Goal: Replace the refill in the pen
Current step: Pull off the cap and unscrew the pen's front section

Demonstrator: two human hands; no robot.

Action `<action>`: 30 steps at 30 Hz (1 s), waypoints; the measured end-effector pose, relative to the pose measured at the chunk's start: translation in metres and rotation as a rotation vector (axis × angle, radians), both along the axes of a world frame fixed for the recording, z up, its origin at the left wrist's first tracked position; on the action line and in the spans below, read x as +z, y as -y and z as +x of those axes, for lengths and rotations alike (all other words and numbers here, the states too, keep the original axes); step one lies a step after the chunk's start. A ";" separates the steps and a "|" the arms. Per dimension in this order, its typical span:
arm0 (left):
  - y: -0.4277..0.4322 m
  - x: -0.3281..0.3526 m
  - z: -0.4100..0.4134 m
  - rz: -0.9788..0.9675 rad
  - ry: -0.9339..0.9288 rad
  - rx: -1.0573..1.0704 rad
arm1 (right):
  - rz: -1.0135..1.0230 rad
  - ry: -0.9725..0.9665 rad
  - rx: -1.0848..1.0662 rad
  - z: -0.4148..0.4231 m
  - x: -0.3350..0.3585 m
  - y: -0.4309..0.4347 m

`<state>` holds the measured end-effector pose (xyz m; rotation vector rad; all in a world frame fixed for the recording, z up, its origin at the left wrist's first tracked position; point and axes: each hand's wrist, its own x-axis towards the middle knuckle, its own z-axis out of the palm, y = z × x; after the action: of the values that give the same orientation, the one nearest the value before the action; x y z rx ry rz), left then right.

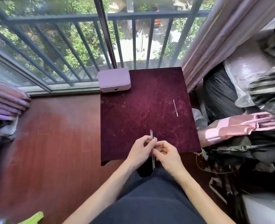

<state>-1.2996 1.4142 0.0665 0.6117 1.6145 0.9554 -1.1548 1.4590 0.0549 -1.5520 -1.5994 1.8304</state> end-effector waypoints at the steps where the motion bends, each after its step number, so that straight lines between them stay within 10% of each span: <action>1: 0.000 0.001 0.002 -0.002 -0.012 0.021 | 0.001 -0.001 0.010 -0.002 0.002 0.000; 18: 0.004 0.028 0.017 0.114 0.000 -0.160 | 0.050 -0.136 0.019 0.019 0.038 -0.037; 30: -0.012 -0.012 0.025 0.011 -0.050 0.081 | -0.105 -0.126 -0.011 0.001 -0.012 -0.052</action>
<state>-1.2744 1.4262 0.0545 0.5854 1.6908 1.0161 -1.1541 1.5107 0.0428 -1.4521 -1.4581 1.9923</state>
